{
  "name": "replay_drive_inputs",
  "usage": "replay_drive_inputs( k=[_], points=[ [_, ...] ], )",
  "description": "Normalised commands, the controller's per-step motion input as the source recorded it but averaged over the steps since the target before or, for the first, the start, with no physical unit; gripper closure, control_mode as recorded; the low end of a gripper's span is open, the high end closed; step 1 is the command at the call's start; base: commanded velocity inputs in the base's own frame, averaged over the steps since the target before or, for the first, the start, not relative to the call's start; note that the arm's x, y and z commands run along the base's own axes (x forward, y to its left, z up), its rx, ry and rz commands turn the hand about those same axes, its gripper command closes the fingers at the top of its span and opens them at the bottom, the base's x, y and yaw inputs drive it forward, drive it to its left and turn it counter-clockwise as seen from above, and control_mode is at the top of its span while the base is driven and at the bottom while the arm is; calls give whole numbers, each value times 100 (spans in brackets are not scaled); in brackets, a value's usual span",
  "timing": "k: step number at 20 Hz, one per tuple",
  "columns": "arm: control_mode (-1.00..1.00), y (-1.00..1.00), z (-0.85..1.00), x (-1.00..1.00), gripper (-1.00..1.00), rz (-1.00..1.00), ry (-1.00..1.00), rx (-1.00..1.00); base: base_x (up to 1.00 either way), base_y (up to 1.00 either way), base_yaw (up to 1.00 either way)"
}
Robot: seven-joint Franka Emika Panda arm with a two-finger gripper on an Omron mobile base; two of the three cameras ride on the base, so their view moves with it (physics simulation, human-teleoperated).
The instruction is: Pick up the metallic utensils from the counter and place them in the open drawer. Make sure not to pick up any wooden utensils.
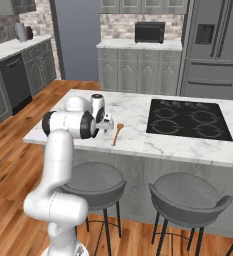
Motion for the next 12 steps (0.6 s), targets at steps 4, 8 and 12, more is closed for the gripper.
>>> replay_drive_inputs(
  k=[4, 8, 12],
  points=[
    [-100, -1, -21, 31, -100, 0, 0, 0, 0, 0, 0],
    [-100, -4, -43, 14, -100, 0, 5, 0, 0, 0, 0],
    [-100, 0, -91, -2, 100, -4, 11, 0, 0, 0, 0]
  ],
)
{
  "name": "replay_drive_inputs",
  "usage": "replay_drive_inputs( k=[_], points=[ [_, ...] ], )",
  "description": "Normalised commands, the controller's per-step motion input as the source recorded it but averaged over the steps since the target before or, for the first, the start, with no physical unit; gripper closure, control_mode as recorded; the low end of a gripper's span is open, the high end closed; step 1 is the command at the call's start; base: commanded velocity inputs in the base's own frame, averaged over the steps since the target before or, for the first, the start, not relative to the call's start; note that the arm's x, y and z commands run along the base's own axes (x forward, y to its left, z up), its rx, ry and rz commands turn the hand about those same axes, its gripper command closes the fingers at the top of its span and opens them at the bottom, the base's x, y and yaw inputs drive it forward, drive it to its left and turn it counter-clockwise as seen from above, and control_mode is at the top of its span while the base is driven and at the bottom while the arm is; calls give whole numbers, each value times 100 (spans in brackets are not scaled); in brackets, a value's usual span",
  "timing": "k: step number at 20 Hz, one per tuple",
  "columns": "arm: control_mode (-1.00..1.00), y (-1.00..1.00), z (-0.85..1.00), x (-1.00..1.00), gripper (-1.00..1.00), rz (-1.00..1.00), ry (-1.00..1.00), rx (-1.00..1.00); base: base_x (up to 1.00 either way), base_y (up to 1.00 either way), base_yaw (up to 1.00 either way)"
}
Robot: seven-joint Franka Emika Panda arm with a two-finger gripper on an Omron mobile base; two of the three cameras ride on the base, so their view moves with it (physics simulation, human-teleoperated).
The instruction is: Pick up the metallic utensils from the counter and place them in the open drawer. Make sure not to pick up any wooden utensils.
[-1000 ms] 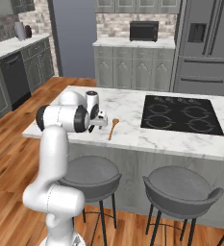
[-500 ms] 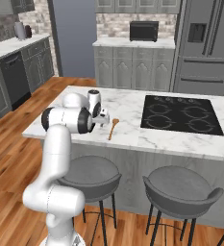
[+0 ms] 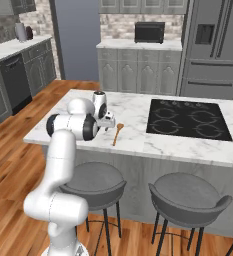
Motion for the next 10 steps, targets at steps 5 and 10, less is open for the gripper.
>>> replay_drive_inputs(
  k=[5, 10],
  points=[
    [-100, 0, -95, -17, 100, -6, 6, 0, 0, 0, 0],
    [-100, 0, -100, -48, 100, -8, 6, 0, 0, 0, 0]
  ],
)
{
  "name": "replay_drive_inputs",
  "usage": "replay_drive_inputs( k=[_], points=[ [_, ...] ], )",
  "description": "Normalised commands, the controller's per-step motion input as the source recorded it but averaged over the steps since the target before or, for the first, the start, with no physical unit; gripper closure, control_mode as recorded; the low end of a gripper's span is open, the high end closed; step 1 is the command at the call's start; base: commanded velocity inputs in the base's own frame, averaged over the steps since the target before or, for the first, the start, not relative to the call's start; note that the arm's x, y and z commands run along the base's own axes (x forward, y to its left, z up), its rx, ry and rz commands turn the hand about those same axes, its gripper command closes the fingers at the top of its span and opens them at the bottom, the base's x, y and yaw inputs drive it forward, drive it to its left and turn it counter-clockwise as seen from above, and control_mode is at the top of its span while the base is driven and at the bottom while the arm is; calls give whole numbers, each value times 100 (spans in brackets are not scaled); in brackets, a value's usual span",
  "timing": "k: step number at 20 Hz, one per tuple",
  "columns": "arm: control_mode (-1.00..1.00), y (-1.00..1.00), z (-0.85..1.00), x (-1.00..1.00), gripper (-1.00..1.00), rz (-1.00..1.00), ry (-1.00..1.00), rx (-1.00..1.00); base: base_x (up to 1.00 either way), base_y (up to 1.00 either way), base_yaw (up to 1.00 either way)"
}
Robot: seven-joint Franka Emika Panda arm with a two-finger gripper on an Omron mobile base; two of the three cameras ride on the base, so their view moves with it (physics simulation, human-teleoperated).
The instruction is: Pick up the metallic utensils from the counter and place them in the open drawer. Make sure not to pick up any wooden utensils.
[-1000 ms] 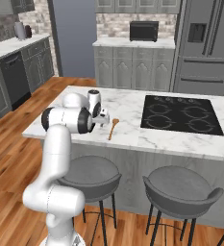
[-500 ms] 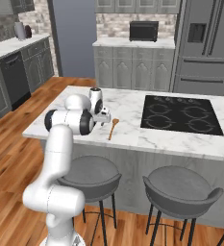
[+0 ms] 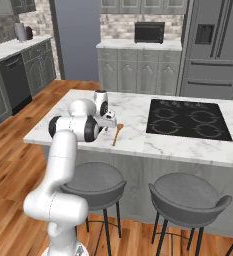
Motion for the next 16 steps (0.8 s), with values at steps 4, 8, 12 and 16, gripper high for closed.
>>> replay_drive_inputs(
  k=[4, 8, 12, 16],
  points=[
    [-100, 19, -93, -56, 100, -13, 4, 1, 0, 0, 0],
    [-100, 25, -77, -76, 100, -12, 2, 4, 0, 0, 0],
    [-100, 18, -23, -70, 100, -8, 1, 0, 0, 0, 0],
    [-100, 2, -10, -57, 100, -1, -3, 0, 0, 0, 0]
  ],
)
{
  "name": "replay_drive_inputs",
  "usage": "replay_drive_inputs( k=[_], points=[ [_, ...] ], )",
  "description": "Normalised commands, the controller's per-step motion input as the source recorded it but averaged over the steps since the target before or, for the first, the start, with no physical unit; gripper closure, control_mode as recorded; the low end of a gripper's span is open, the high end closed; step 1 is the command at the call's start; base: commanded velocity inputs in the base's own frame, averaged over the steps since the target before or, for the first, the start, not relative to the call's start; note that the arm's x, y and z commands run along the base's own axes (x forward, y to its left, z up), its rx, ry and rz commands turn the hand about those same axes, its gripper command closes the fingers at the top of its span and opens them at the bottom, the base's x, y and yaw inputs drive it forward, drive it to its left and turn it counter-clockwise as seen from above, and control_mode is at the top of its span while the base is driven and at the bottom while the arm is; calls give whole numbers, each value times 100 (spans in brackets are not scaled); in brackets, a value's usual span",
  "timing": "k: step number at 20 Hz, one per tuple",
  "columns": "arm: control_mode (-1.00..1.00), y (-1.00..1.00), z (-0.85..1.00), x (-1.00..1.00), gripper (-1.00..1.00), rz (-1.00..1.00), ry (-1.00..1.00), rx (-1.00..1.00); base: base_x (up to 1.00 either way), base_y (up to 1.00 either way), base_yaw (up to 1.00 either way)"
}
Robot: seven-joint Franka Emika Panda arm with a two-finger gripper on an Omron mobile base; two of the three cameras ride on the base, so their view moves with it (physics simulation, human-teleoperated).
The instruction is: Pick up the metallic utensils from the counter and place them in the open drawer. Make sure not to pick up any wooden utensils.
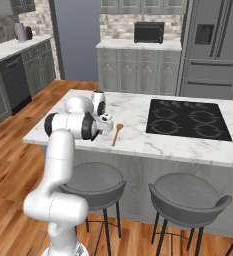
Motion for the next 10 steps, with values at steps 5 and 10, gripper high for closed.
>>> replay_drive_inputs(
  k=[5, 10],
  points=[
    [-100, 0, 58, -72, 100, 0, -37, 0, 0, 0, 0],
    [-100, 0, 81, -80, 100, 0, -39, 0, 0, 0, 0]
  ],
)
